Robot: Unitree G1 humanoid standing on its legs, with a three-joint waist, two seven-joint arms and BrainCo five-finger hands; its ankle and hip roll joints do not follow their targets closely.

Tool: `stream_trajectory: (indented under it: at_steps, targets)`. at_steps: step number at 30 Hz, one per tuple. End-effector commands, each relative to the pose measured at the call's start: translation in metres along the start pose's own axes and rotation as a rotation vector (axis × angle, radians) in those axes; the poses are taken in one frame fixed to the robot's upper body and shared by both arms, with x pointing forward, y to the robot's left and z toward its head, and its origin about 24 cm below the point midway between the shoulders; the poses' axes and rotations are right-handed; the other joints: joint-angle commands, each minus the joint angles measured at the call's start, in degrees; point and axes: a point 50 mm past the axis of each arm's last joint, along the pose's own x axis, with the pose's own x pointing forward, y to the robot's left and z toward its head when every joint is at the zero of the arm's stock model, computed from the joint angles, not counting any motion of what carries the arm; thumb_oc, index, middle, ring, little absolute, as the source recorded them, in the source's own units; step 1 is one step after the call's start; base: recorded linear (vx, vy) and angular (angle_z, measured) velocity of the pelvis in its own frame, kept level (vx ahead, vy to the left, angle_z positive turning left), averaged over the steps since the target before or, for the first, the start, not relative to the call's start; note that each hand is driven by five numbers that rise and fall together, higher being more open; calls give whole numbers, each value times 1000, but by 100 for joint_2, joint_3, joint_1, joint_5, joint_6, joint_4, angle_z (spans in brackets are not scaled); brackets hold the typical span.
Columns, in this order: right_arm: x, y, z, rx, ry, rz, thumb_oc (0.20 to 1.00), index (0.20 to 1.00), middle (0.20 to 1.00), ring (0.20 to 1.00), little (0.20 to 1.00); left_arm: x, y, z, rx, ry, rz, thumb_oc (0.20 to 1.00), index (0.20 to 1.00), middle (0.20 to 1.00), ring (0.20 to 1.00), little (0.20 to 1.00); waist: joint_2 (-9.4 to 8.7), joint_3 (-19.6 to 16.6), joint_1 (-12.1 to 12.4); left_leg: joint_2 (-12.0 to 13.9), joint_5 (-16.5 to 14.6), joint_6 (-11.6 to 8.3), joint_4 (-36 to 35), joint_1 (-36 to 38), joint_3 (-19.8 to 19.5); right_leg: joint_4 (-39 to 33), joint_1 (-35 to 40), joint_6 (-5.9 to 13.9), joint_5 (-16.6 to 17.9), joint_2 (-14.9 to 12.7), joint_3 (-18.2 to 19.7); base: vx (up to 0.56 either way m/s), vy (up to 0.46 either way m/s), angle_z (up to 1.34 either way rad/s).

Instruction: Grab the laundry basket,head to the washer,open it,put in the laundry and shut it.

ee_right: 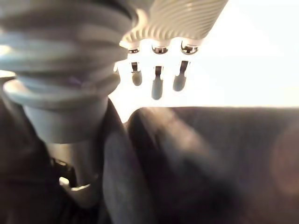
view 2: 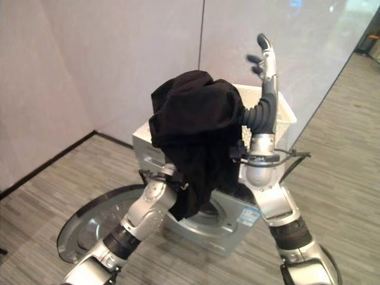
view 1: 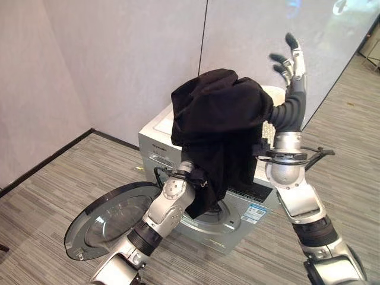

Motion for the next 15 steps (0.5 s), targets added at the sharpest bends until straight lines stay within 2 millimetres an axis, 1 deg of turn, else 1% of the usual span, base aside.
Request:
stream_trajectory:
  at_steps: [1, 6, 7, 8, 12, 13, 14, 15]
  targets:
    - [9, -28, 17, -64, -143, -145, 1000, 1000, 1000, 1000, 1000, 9, -20, 33, -19, -196, -78, 200, 200, 200, 200, 200, 270, -160, -72, 239, -29, -120, 18, -268, 237, 82, 114, 77, -893, -25, -76, 12, -9, -7]
    - [-12, -60, 0, -221, -67, -249, 1000, 1000, 1000, 1000, 1000, 0, -3, 40, 2, -232, -32, 200, 200, 200, 200, 200, 394, -106, -244, 187, -93, -104, -19, -201, 345, 85, 100, 135, -891, -102, -7, 11, 7, -3]
    - [-21, -76, -7, -339, -41, -289, 1000, 1000, 1000, 1000, 1000, -5, 4, 43, 14, -246, -19, 200, 200, 200, 200, 200, 459, -87, -332, 164, -116, -92, -48, -173, 375, 77, 101, 154, -893, -130, 19, 7, 33, -20]
    - [-21, -76, -7, -341, -40, -289, 1000, 1000, 1000, 1000, 1000, -5, 4, 42, 14, -245, -19, 200, 200, 200, 200, 200, 466, -97, -322, 173, -92, -85, -55, -185, 380, 72, 85, 149, -871, -121, 23, 14, 29, -21]
    - [-44, -107, -24, -544, 57, -332, 1000, 1000, 1000, 1000, 1000, -16, 17, 49, 15, -271, 4, 200, 200, 200, 200, 200, 550, -67, -461, 130, -151, -74, -82, -141, 430, 68, 56, 197, -875, -178, 61, 26, 37, -4]
    - [-53, -122, -33, -661, 109, -350, 1000, 1000, 1000, 1000, 1000, -19, 19, 51, 11, -280, 3, 200, 200, 200, 200, 200, 566, -68, -502, 110, -165, -62, -107, -136, 446, 66, 33, 217, -866, -194, 75, 0, 0, 0]
    - [-54, -123, -33, -663, 109, -350, 1000, 1000, 1000, 1000, 1000, -19, 19, 50, 10, -279, 3, 200, 200, 200, 200, 200, 566, -75, -496, 107, -168, -61, -108, -133, 448, 65, 35, 219, -868, -197, 75, 17, 22, -6]
    - [-60, -131, -40, -720, 147, -359, 1000, 1000, 1000, 1000, 1000, -20, 20, 52, 3, -284, 4, 200, 200, 200, 200, 200, 563, -68, -505, 95, -177, -56, -111, -129, 446, 68, 25, 227, -871, -202, 75, 14, 11, -5]
